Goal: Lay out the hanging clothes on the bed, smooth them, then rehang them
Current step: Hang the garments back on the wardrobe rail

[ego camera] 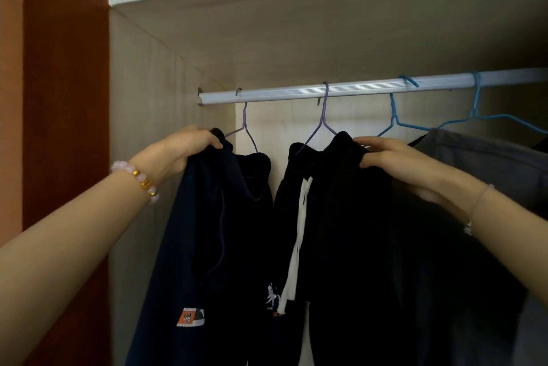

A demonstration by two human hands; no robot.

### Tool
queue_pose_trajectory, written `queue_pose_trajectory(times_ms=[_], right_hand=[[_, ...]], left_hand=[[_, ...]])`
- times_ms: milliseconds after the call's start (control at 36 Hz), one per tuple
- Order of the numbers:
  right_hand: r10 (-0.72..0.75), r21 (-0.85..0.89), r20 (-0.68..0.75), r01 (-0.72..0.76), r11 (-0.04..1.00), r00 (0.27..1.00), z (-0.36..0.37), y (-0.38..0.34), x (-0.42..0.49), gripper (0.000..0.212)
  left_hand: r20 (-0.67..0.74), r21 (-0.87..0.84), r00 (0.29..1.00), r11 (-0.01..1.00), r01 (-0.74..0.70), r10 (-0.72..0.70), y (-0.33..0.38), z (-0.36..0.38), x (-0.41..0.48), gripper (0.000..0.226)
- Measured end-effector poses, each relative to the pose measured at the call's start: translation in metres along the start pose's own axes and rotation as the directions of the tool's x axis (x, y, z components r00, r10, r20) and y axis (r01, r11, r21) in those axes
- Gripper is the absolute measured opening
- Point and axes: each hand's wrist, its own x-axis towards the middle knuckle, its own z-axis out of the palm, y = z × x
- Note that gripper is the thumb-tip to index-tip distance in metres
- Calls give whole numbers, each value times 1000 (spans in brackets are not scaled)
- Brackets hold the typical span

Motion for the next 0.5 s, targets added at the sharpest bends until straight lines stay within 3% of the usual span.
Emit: queue_pose_trajectory(times_ms=[83, 167, 278, 361, 417, 500], right_hand=[[-7, 84, -50, 11, 996, 999, 18, 0, -2, 53], [-23, 99, -80, 31, 995, 997, 42, 2, -1, 71], [-70, 75, -94, 77, 994, 993, 68, 2, 1, 65], [-87, 59, -46, 89, 994, 995, 71, 10, 4, 66], [-74, 74, -8, 75, 994, 997, 66, 14, 1, 67], [-57, 88, 63, 52, 995, 996, 50, 17, -9, 66]], left_hand=[[2, -27, 999, 998, -48, 48, -8, 11, -10, 37], [-28, -62, 997, 995, -76, 74, -19, 24, -18, 36], [-70, -48, 992, 993, -107, 104, -36, 37, -17, 32], [-121, 86, 981, 986, -141, 150, -44, 40, -16, 30], [-178, 272, 957, 946, -176, 229, -49, 42, -16, 33], [-272, 523, 849, 810, -265, 453, -46, 53, -21, 35]])
